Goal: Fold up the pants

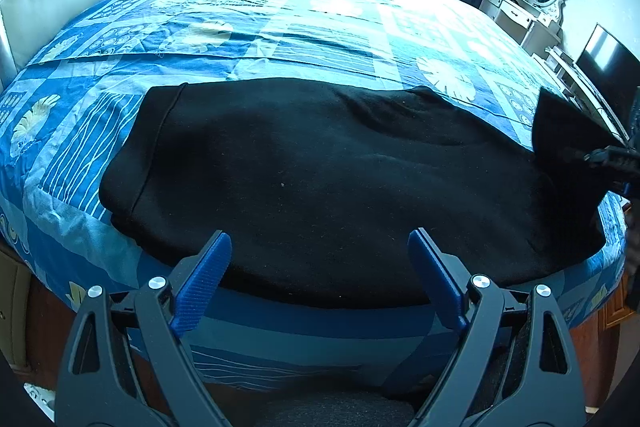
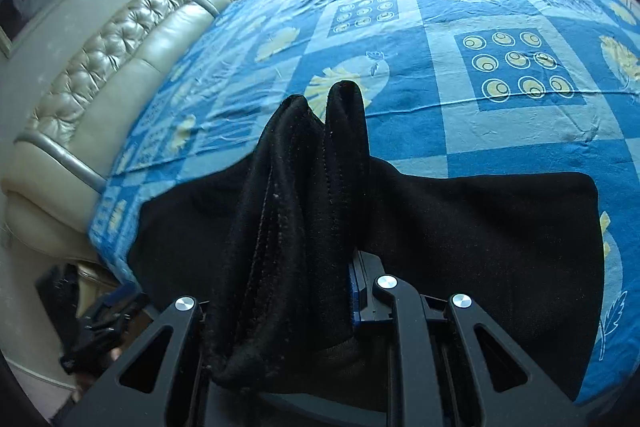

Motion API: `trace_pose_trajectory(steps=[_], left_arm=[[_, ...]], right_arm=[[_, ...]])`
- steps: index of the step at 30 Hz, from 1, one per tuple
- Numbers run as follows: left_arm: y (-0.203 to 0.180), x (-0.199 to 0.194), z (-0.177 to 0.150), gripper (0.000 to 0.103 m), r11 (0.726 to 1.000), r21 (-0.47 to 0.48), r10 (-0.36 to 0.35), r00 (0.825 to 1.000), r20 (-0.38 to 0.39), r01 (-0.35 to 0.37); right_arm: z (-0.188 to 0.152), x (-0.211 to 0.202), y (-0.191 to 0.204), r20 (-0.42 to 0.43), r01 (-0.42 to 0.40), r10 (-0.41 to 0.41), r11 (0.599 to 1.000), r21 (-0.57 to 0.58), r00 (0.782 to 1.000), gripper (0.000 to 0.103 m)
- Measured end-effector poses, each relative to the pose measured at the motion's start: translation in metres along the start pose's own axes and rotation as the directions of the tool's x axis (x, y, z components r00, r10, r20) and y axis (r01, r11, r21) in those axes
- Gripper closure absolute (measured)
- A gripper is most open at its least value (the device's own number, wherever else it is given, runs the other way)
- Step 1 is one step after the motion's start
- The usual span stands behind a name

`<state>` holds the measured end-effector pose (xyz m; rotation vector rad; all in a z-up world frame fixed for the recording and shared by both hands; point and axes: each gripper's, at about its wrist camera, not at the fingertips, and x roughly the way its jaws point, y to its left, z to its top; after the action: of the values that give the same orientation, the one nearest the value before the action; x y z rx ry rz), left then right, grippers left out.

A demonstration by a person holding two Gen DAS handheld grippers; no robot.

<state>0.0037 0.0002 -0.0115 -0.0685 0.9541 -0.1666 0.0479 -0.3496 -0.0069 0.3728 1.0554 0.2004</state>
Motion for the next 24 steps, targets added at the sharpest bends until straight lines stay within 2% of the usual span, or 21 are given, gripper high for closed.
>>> trace_pose_trajectory(steps=[5,10,14,22,24], left_arm=[[0.0,0.0,0.0,0.013,1.0,-0.009,-0.004,1.0,-0.005,0.004],[0.0,-0.001,0.001,0.013,1.0,-0.009,-0.007,1.0,-0.001,0.007],[0.0,0.0,0.0,0.013,1.0,-0.012,-0.009,1.0,-0.004,0.009],[-0.001,0.0,0.0,0.013,1.0,-0.012,-0.013,1.0,-0.005,0.013],[-0.001,0.0,0.001,0.013,1.0,-0.013,-0.014,1.0,-0.005,0.014]], right_arm=[[-0.019,0.023,0.026,-0.034,0.113,-0.116,0.989,-0.098,0.993,0.084],[-0.029,0.032,0.045,-0.04,0.191,-0.2,0.969,-0.157,0.979,0.083],[-0.034,0.039,0.053,-0.047,0.189,-0.199,0.968,-0.162,0.979,0.074],[-0.041,0.044,0.067,-0.047,0.181,-0.191,0.969,-0.17,0.98,0.068],[-0.042,0.043,0.069,-0.046,0.169,-0.179,0.972,-0.165,0.983,0.062]])
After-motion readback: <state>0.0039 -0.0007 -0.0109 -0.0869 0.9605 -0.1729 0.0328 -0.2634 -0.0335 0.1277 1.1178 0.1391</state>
